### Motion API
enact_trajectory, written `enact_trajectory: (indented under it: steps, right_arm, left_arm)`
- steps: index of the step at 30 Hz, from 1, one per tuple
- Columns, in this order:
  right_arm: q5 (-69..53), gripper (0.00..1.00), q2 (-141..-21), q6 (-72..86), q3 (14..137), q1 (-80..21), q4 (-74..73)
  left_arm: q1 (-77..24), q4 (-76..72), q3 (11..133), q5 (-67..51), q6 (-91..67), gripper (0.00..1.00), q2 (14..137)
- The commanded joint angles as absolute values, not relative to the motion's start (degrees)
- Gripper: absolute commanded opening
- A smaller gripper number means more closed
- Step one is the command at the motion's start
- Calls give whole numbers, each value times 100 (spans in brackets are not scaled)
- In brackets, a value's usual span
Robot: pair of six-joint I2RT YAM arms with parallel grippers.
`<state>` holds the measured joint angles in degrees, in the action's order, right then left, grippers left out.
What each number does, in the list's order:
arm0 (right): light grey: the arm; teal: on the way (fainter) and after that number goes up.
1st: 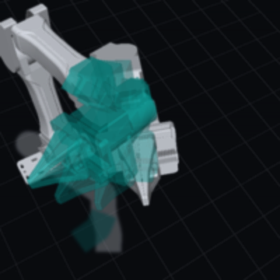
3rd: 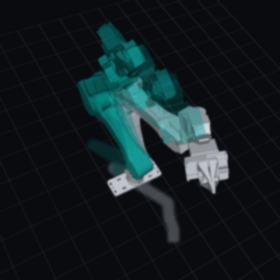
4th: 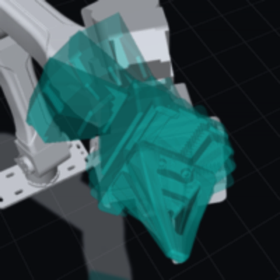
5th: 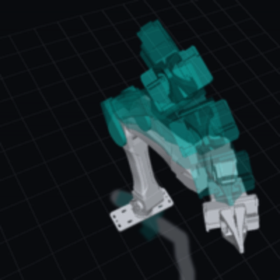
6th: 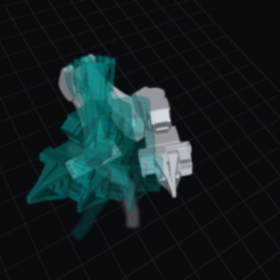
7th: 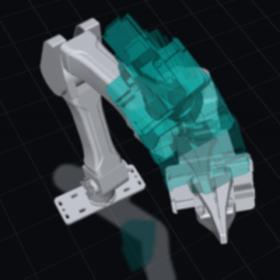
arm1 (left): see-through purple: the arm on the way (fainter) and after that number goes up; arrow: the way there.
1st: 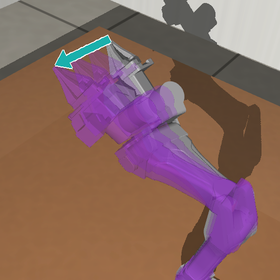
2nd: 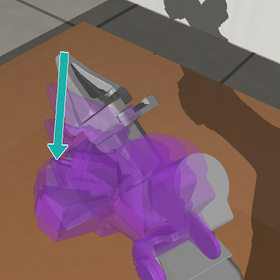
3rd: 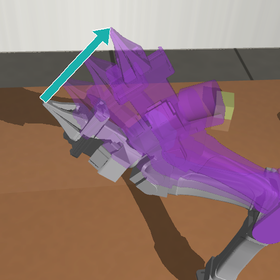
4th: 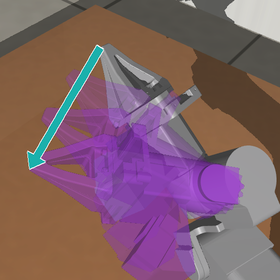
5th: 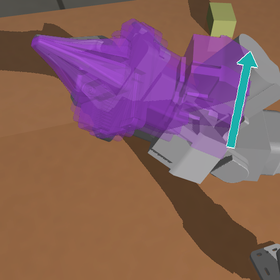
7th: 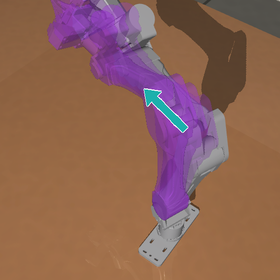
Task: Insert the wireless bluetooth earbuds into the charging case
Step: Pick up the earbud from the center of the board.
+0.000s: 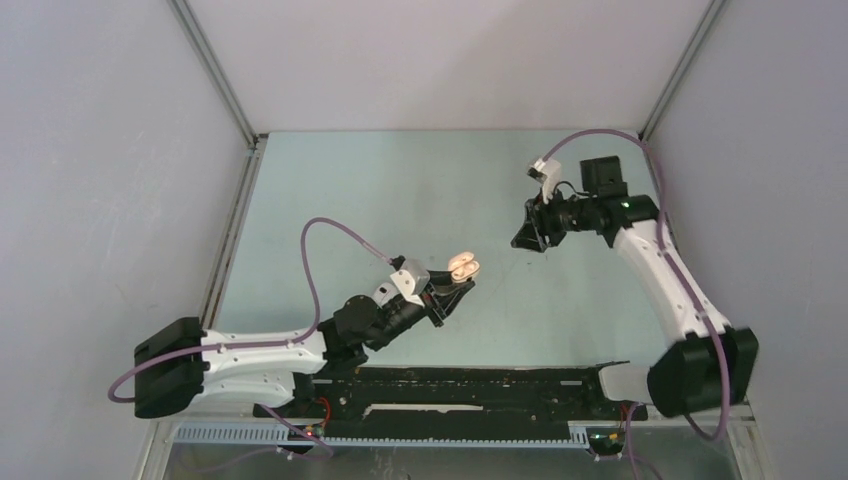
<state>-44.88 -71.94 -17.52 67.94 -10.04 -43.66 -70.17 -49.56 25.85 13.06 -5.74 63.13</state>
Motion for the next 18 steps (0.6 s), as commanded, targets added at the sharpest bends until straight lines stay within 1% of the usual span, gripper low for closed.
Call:
enact_trajectory:
  steps: [1,6,9,14,18]
  right_arm:
    - [-3863,45,-7862,-1645,6838,-1210,-4155]
    - [-2442,46,-8184,-450,6230,-2082,-2789]
    - [-1709,53,-8459,-614,6151,-2775,-2586]
    - [-1536,58,-9268,-495,6443,-3167,-2772]
    - [-1300,67,-9815,-314,6733,-3368,-2781]
  left_arm:
    - [-7036,-4609,2323,1965,-837,0,5811]
    - [-7039,-3999,2036,2280,-1129,0,5204]
    - [-7040,-3687,1947,2417,-1136,0,4853]
    - [-7040,-3424,1818,2579,-1065,0,4352]
    - [-7040,-3260,1780,2586,-1125,0,4175]
